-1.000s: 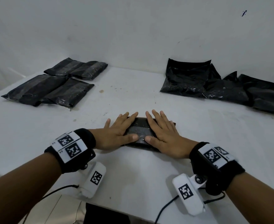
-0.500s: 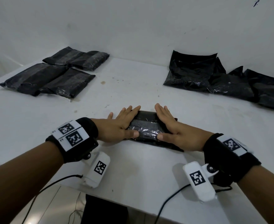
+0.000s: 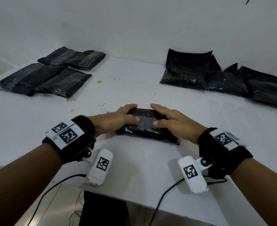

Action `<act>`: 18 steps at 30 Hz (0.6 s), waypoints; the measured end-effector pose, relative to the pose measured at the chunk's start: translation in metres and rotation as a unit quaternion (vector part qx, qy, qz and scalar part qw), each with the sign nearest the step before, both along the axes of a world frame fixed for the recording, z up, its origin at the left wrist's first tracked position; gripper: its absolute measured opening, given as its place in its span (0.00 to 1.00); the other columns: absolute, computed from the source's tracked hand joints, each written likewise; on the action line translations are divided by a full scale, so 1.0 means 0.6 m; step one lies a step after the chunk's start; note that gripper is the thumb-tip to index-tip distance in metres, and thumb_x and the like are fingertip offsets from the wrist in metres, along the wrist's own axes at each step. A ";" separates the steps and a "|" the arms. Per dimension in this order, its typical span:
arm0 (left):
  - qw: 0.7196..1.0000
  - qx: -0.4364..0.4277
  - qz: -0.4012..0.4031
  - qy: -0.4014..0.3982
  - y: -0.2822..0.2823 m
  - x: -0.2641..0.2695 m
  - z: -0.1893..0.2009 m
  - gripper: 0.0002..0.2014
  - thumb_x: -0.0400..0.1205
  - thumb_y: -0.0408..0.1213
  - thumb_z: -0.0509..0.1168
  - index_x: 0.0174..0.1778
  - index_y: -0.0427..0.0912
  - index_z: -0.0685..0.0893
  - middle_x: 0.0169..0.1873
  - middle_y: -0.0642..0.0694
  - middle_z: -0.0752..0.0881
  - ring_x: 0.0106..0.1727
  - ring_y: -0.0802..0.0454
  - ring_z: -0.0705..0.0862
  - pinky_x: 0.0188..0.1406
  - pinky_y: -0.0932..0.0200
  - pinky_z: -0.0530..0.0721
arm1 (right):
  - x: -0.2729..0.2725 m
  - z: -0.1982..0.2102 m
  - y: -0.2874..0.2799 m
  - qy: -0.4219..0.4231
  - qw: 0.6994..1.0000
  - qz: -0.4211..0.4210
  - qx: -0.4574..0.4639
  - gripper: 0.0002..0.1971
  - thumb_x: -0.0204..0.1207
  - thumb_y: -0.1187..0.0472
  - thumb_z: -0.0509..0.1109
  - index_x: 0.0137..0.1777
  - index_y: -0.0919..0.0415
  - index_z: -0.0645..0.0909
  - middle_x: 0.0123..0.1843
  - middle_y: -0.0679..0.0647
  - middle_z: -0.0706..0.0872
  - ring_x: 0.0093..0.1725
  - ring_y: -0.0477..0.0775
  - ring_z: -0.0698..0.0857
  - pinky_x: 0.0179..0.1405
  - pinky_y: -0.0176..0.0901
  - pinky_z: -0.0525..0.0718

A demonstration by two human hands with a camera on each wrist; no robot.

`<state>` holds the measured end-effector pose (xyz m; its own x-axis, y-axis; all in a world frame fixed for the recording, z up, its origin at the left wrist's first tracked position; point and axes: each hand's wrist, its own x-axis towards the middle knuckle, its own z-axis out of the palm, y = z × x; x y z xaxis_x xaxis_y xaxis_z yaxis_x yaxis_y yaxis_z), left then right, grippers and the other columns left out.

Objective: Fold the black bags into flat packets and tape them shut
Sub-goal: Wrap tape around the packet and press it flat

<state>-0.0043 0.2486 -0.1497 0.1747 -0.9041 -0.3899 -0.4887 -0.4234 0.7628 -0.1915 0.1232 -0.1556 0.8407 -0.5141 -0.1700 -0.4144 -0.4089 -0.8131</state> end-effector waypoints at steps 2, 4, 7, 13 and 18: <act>0.996 0.005 0.009 -0.090 -0.008 -0.016 -0.005 0.31 0.81 0.69 0.51 0.79 0.60 0.59 0.75 0.53 0.71 0.76 0.52 0.67 0.82 0.39 0.52 | 0.010 0.001 0.014 0.018 0.998 -0.016 -0.062 0.31 0.86 0.50 0.63 0.86 0.51 0.59 0.83 0.44 0.65 0.82 0.44 0.63 0.81 0.41 0.60; 0.986 -0.008 0.017 -0.164 -0.013 -0.026 -0.013 0.27 0.85 0.65 0.46 0.77 0.57 0.59 0.75 0.53 0.70 0.75 0.51 0.68 0.81 0.37 0.50 | 0.021 -0.003 0.022 0.036 0.991 -0.021 -0.130 0.32 0.85 0.45 0.62 0.86 0.53 0.59 0.81 0.50 0.68 0.80 0.49 0.66 0.79 0.44 0.64; 0.982 -0.032 0.017 -0.184 -0.010 -0.030 -0.024 0.22 0.89 0.56 0.47 0.77 0.55 0.59 0.77 0.52 0.67 0.78 0.50 0.66 0.81 0.35 0.46 | 0.025 -0.015 0.019 0.029 0.986 -0.017 -0.161 0.30 0.85 0.48 0.63 0.84 0.54 0.62 0.77 0.53 0.71 0.77 0.52 0.69 0.77 0.49 0.67; 0.986 -0.083 0.036 -0.137 0.003 -0.028 -0.036 0.19 0.92 0.44 0.46 0.80 0.56 0.60 0.80 0.49 0.67 0.86 0.47 0.50 0.83 0.39 0.35 | 0.007 -0.035 0.004 -0.013 0.989 -0.005 -0.144 0.26 0.87 0.61 0.62 0.84 0.55 0.64 0.77 0.50 0.72 0.74 0.48 0.72 0.66 0.25 0.63; 0.986 -0.103 0.050 -0.123 0.007 -0.018 -0.039 0.20 0.91 0.39 0.47 0.79 0.60 0.65 0.73 0.44 0.76 0.80 0.37 0.64 0.81 0.37 0.57 | 0.002 -0.037 -0.005 -0.022 0.992 -0.012 -0.127 0.27 0.86 0.66 0.62 0.83 0.51 0.66 0.76 0.48 0.76 0.73 0.37 0.68 0.61 0.10 0.56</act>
<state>-0.0150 0.2526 -0.1731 0.3343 -0.9330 -0.1335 -0.6336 -0.3274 0.7010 -0.1901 0.1201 -0.1776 0.8315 -0.5555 0.0046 -0.3925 -0.5933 -0.7029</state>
